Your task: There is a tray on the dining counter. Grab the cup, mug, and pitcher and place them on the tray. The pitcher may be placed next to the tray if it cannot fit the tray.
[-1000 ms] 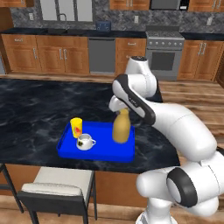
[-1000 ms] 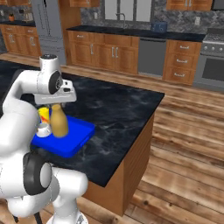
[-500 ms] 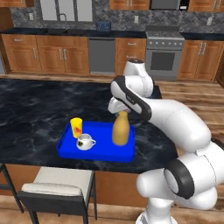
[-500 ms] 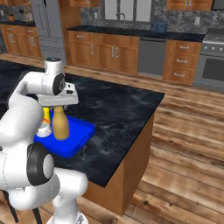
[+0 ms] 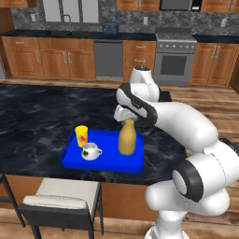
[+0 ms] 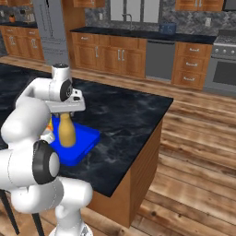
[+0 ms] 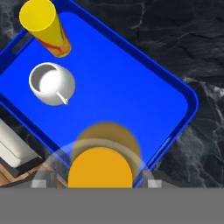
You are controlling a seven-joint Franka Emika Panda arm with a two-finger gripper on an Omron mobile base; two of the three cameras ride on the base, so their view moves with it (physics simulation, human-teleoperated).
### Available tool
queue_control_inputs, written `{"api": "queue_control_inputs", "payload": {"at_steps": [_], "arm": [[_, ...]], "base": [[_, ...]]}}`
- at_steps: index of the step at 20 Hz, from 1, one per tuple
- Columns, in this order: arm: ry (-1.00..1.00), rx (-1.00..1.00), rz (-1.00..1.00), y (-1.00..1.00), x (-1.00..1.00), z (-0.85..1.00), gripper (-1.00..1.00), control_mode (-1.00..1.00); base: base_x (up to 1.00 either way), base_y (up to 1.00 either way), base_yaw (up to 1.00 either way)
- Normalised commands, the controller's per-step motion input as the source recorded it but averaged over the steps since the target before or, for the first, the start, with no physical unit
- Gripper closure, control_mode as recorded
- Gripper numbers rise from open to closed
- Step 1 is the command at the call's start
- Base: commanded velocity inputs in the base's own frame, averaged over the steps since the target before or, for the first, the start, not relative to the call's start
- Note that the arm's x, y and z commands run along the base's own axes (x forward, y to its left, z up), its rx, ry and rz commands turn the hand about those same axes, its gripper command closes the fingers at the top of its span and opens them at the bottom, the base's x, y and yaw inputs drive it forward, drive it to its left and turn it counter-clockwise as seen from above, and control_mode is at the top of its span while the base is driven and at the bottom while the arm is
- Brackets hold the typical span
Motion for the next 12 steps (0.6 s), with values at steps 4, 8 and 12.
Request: {"api": "queue_control_inputs", "payload": {"at_steps": [4, 8, 12], "arm": [[0.03, 0.00, 0.00, 0.00, 0.27, -0.17, 1.00, -1.00], [0.05, 0.00, 0.00, 0.00, 0.18, -0.18, 1.00, -1.00], [0.05, 0.00, 0.00, 0.00, 0.18, -0.19, 1.00, -1.00]], "base": [[0.00, 0.00, 0.00], [0.00, 0.00, 0.00], [0.00, 0.00, 0.00]]}}
